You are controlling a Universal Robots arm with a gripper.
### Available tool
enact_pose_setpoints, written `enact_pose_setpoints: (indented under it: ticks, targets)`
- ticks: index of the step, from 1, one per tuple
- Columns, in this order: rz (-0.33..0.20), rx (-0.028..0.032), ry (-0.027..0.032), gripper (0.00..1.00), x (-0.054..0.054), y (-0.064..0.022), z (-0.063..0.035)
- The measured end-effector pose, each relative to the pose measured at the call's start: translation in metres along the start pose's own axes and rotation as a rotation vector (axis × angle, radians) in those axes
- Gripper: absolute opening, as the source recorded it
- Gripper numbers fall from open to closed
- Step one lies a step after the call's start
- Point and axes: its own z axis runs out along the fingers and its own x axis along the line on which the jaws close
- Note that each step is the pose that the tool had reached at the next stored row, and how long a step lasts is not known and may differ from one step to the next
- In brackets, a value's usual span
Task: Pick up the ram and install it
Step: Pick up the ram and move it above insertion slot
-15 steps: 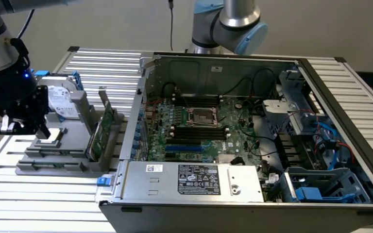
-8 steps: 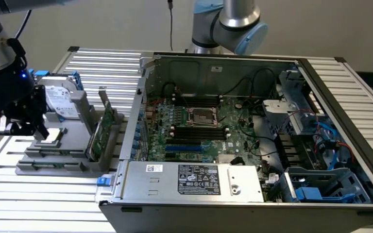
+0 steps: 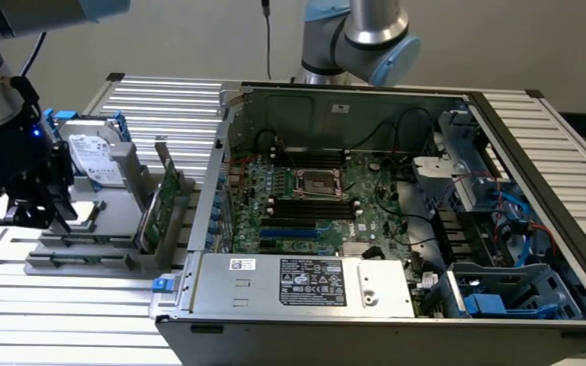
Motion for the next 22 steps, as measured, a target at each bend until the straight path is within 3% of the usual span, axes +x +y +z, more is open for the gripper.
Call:
enact_pose_setpoints:
  ticks: [11, 22]
  targets:
    - [-0.04, -0.0031, -0.0025, 0.31, 0.011, 0.0004, 0.0202]
    - [-0.073, -0.0026, -0.0022, 0.31, 0.011, 0.0025, 0.0401]
